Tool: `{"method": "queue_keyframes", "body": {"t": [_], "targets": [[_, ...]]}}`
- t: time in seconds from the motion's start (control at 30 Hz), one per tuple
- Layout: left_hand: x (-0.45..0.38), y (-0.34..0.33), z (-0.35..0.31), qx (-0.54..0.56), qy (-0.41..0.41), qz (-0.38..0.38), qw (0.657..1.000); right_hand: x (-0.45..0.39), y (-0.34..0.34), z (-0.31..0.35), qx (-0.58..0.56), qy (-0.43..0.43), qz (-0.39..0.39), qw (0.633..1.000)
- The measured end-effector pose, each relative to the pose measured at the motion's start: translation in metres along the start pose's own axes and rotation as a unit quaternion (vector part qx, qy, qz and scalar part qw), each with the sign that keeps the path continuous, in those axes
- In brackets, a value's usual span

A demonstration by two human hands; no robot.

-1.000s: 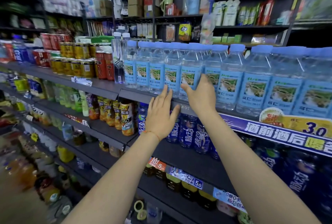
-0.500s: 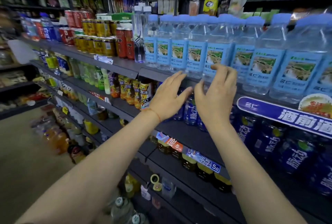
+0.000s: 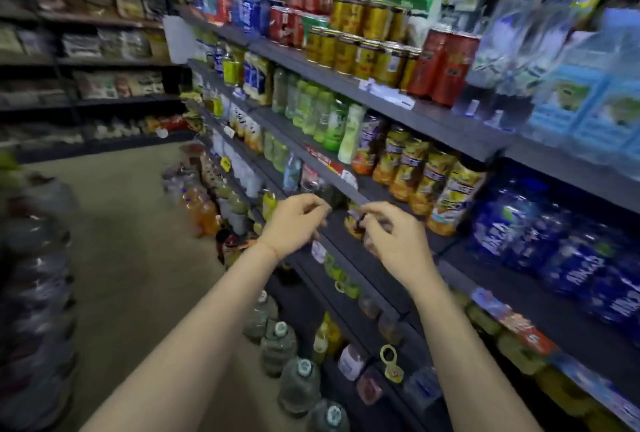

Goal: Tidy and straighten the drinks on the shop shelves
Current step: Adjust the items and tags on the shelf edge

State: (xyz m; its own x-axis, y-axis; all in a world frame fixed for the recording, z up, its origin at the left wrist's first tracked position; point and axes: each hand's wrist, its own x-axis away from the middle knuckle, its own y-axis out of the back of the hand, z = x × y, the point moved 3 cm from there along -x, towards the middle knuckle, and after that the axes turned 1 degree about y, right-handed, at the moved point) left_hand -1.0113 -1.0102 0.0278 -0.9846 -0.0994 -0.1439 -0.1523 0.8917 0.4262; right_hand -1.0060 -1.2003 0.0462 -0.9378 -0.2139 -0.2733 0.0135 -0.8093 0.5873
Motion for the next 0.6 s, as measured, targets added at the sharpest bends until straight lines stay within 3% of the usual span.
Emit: {"method": "queue_keyframes", "body": {"t": [0.27,0.6], "targets": [[-0.059,0.105,0.139,0.015,0.101,0.017,0.995,-0.084,-0.173,0.016,-0.018,-0.085,0.076,0.993],[-0.183,0.140,0.229,0.039,0.153,0.070,0.985,-0.208,-0.282,-0.042,0.001,-0.202,0.063,0.977]]}}
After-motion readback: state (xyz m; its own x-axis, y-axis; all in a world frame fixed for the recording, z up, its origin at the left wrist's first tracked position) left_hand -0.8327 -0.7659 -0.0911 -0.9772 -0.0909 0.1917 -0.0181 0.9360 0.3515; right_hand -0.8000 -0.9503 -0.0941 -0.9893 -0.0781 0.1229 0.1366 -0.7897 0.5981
